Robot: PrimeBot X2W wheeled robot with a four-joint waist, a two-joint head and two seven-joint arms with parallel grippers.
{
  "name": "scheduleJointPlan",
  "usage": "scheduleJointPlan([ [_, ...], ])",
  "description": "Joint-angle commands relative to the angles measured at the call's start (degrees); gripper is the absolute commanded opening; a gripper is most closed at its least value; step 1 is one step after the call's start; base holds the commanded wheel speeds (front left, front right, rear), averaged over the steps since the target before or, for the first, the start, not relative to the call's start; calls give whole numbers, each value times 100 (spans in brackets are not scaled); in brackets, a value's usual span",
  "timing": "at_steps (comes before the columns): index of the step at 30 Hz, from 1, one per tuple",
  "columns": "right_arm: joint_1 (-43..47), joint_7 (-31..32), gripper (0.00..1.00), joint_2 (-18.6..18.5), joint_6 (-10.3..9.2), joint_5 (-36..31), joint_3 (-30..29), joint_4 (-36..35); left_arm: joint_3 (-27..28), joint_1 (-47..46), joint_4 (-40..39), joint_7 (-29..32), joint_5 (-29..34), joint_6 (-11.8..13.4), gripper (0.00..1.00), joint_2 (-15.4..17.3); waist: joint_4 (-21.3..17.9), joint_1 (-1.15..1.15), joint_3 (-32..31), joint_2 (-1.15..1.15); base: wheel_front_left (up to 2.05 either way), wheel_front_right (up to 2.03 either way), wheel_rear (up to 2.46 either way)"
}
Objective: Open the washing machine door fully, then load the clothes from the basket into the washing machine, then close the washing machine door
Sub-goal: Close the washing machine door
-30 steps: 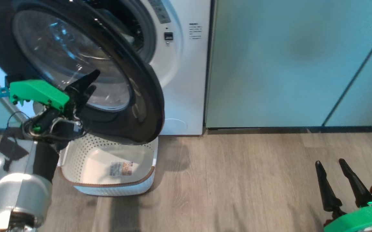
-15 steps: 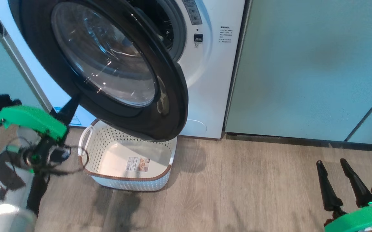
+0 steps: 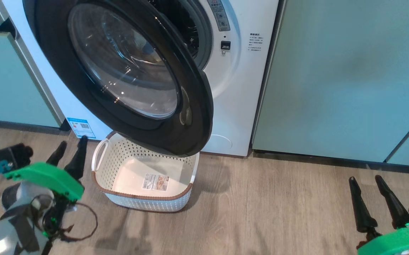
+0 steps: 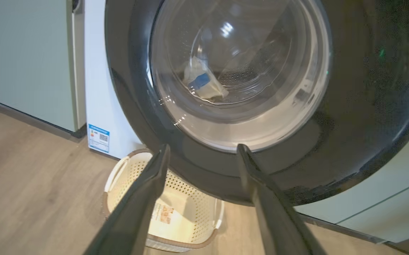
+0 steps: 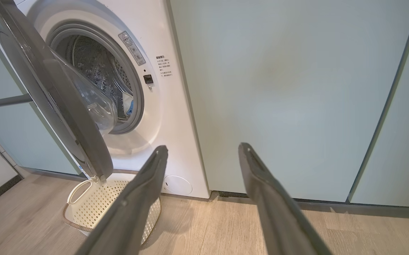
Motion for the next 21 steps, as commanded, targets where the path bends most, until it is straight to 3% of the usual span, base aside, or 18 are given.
scheduleJointPlan([
  [1, -71, -38, 100, -56, 1, -21, 49, -192, 233, -215, -42, -123, 100, -7, 100, 283, 3, 0, -4, 0, 0, 0, 0],
  [6, -61, -38, 100, -59, 1, -28, 30, -199, 531, -110, 102, -254, 829, -7, 100, 206, 18, 0, 1, 0, 0, 0, 0],
  [12, -36, -38, 100, -33, 1, -35, -8, -209, 1582, 496, -425, -258, 2242, -8, 100, -380, 21, 0, 3, 0, 0, 0, 0],
  [16, -9, -38, 100, -16, 1, -38, -24, -212, 1979, 884, -753, -259, 2912, -8, 100, -750, 13, 0, -2, 0, 0, 0, 0],
  [21, 14, -38, 100, 4, 1, -44, -45, -214, 2181, 1141, -1002, -259, 3370, -8, 100, -958, 4, 0, -13, 0, 0, 0, 0],
])
